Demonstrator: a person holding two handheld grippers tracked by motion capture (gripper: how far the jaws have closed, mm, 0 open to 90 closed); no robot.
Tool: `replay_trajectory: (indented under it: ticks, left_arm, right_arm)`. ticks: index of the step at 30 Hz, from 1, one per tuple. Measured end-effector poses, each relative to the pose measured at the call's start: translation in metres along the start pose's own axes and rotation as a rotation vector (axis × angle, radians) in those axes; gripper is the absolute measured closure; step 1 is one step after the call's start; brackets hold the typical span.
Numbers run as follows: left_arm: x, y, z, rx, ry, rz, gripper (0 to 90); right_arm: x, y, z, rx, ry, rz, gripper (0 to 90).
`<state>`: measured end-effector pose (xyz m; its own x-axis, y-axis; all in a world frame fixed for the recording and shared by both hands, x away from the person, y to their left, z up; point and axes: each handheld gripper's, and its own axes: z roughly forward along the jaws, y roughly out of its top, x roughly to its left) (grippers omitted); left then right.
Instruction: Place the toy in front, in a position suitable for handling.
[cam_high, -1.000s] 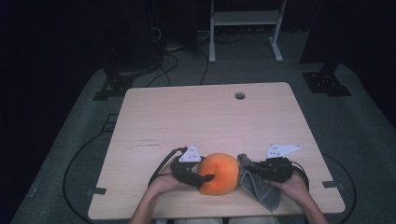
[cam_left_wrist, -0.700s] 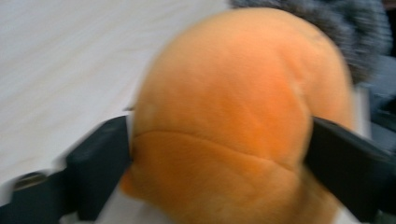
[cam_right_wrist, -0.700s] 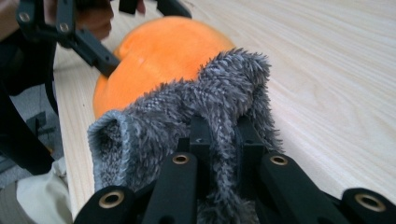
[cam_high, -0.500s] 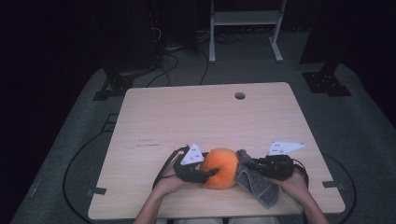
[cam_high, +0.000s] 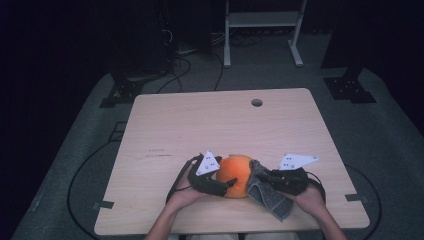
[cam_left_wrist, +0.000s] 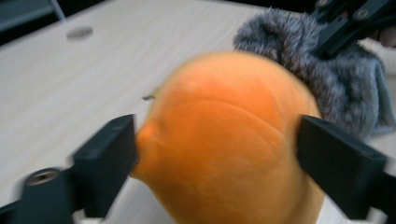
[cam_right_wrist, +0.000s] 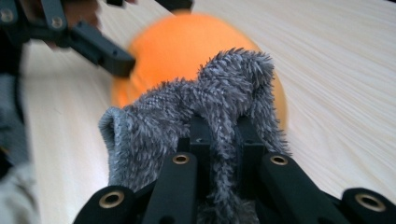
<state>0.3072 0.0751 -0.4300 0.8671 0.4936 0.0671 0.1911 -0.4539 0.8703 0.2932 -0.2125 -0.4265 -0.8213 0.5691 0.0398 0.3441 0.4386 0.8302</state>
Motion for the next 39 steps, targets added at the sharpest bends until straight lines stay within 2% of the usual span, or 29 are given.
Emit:
replay_trajectory:
  ticks: [2, 3, 4, 6, 7, 9, 10, 11, 13, 14, 15, 17, 18, 19, 23, 24, 25, 27, 28, 30, 31, 32, 34, 35, 37, 38, 39]
  left_arm:
    - [-0.002, 0.0, -0.001, 0.0, 0.001, 0.025, 23.7]
    - [-0.004, 0.001, -0.001, 0.001, 0.002, 0.049, 26.3]
    - [-0.006, 0.001, -0.001, 0.001, -0.002, 0.067, 26.3]
    - [-0.012, 0.002, 0.001, 0.001, -0.012, 0.114, 28.7]
    - [-0.016, 0.003, 0.001, 0.0, -0.015, 0.138, 29.4]
    - [-0.019, 0.005, 0.0, 0.0, -0.029, 0.16, 29.3]
    - [-0.018, 0.006, -0.002, -0.002, -0.036, 0.158, 24.0]
    - [-0.016, 0.007, -0.004, -0.016, -0.044, 0.128, 24.0]
    - [-0.009, 0.009, -0.006, -0.035, -0.036, 0.075, 16.3]
    - [-0.007, 0.009, -0.006, -0.033, -0.005, 0.045, 11.4]
    - [-0.005, 0.009, -0.003, -0.008, 0.004, 0.015, 8.1]
    - [-0.002, 0.005, 0.003, 0.021, -0.03, -0.044, 8.5]
    - [-0.003, 0.003, 0.005, 0.022, -0.055, -0.055, 13.1]
    - [-0.004, 0.002, 0.005, 0.015, -0.057, -0.045, 22.4]
    - [-0.011, 0.004, 0.004, 0.0, -0.045, 0.028, 28.4]
    - [-0.013, 0.004, 0.004, -0.004, -0.047, 0.055, 29.3]
    - [-0.017, 0.005, 0.003, -0.008, -0.053, 0.091, 30.7]
    - [-0.022, 0.006, 0.003, -0.006, -0.054, 0.142, 31.3]
    - [-0.022, 0.006, 0.002, 0.003, -0.051, 0.15, 32.0]
    - [-0.02, 0.004, 0.001, 0.019, -0.048, 0.154, 33.9]
    - [-0.019, 0.003, 0.0, 0.025, -0.047, 0.152, 33.9]
    - [-0.017, 0.002, 0.0, 0.026, -0.05, 0.144, 33.9]
    - [-0.015, 0.002, -0.001, 0.021, -0.065, 0.126, 32.5]
    - [-0.014, 0.004, -0.001, 0.011, -0.08, 0.1, 28.4]
    - [-0.008, 0.009, -0.002, -0.025, -0.098, 0.004, 15.6]
    - [-0.007, 0.011, -0.002, -0.038, -0.091, -0.018, 11.1]
    - [-0.007, 0.011, -0.001, -0.039, -0.086, -0.028, 10.6]
  right_arm:
    - [-0.002, -0.001, -0.002, -0.001, -0.008, 0.01, 80.5]
    - [0.004, 0.006, -0.009, -0.035, -0.007, -0.014, 80.5]
    - [0.004, 0.006, -0.009, -0.035, -0.007, -0.014, 80.5]
    - [0.012, 0.014, -0.013, -0.09, 0.037, -0.036, 80.5]
    - [0.017, 0.019, -0.013, -0.101, 0.05, -0.055, 80.5]
    - [0.023, 0.024, -0.008, -0.076, 0.037, -0.095, 80.4]
    - [0.023, 0.018, 0.0, -0.047, 0.033, -0.104, 80.5]
    - [0.023, 0.018, 0.0, -0.047, 0.033, -0.104, 80.5]
    - [0.019, 0.01, 0.001, -0.054, 0.046, -0.077, 80.4]
    - [0.018, 0.009, 0.001, -0.055, 0.049, -0.07, 80.5]
    - [0.017, 0.008, -0.001, -0.056, 0.049, -0.069, 80.4]
    - [0.016, 0.006, -0.002, -0.057, 0.058, -0.075, 80.4]
    - [0.016, 0.006, -0.001, -0.056, 0.058, -0.078, 80.4]
    - [0.015, 0.006, -0.002, -0.047, 0.051, -0.084, 80.4]
    - [0.015, 0.01, -0.01, -0.056, 0.028, -0.076, 80.5]
    - [0.017, 0.013, -0.011, -0.062, 0.023, -0.089, 80.5]
    - [0.027, 0.02, -0.013, -0.084, 0.039, -0.123, 80.5]
    - [0.031, 0.023, -0.012, -0.085, 0.047, -0.139, 80.5]
    - [0.033, 0.024, -0.01, -0.077, 0.044, -0.154, 80.5]
    - [0.023, 0.019, -0.008, -0.082, 0.04, -0.115, 80.4]
    - [0.018, 0.016, -0.009, -0.079, 0.019, -0.094, 80.4]
    - [0.018, 0.016, -0.009, -0.079, 0.019, -0.094, 80.4]
    - [0.009, 0.01, -0.012, -0.073, -0.004, -0.052, 80.5]
    - [0.008, 0.008, -0.012, -0.076, 0.0, -0.046, 80.4]
    - [0.012, 0.008, -0.011, -0.073, 0.014, -0.052, 80.5]
    - [0.016, 0.01, -0.01, -0.08, 0.037, -0.072, 80.5]
    - [0.019, 0.012, -0.009, -0.087, 0.06, -0.083, 80.4]
